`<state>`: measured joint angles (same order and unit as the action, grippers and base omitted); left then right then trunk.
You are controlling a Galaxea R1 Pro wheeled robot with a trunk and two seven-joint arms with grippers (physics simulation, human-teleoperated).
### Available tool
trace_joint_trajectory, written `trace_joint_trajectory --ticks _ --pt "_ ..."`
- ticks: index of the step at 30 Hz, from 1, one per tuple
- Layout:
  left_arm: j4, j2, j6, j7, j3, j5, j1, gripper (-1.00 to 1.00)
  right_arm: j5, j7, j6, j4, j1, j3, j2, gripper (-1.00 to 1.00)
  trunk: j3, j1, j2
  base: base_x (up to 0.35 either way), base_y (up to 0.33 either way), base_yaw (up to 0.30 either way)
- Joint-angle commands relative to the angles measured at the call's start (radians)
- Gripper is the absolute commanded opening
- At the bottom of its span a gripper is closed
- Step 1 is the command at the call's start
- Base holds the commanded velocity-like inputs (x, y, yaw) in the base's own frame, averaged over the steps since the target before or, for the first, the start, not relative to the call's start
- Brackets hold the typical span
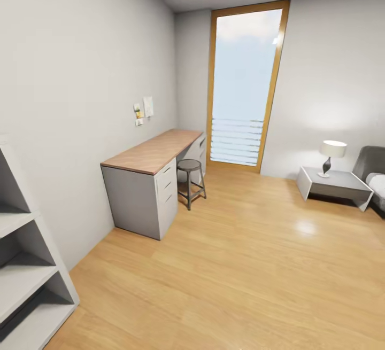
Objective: Attach the digital camera to the camera tripod in the bedroom.
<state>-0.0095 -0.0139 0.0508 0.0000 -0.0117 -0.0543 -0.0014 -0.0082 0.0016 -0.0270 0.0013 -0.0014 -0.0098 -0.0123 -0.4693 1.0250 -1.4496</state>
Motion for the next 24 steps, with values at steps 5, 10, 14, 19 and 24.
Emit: trace_joint_trajectory --ticks 5,10,14,19,24 --pt "0.000 0.000 0.003 -0.001 -0.001 -0.015 0.000 1.00 0.002 0.000 -0.013 0.000 0.000 0.001 0.000 1.00 -0.001 0.000 0.000 0.000 0.000 -0.243" --pt "0.000 0.000 0.003 -0.002 -0.001 -0.016 0.000 1.00 0.003 0.000 -0.014 0.000 0.000 0.002 0.000 1.00 -0.001 0.000 0.000 0.000 0.000 -0.245" --pt "0.000 0.000 0.003 -0.002 -0.001 -0.016 0.000 1.00 0.004 0.000 -0.014 0.000 0.000 0.002 0.000 1.00 -0.001 0.000 0.000 0.000 0.000 -0.246" --pt "0.000 -0.001 0.003 -0.002 0.000 -0.016 0.000 1.00 0.004 0.000 -0.015 0.000 0.000 0.004 0.000 1.00 -0.001 0.000 0.000 0.000 0.000 -0.246" --pt "0.000 -0.001 0.003 -0.001 -0.001 -0.016 0.000 1.00 0.004 0.000 -0.015 0.000 0.000 0.004 0.000 1.00 -0.001 0.000 0.000 0.000 0.000 -0.246"
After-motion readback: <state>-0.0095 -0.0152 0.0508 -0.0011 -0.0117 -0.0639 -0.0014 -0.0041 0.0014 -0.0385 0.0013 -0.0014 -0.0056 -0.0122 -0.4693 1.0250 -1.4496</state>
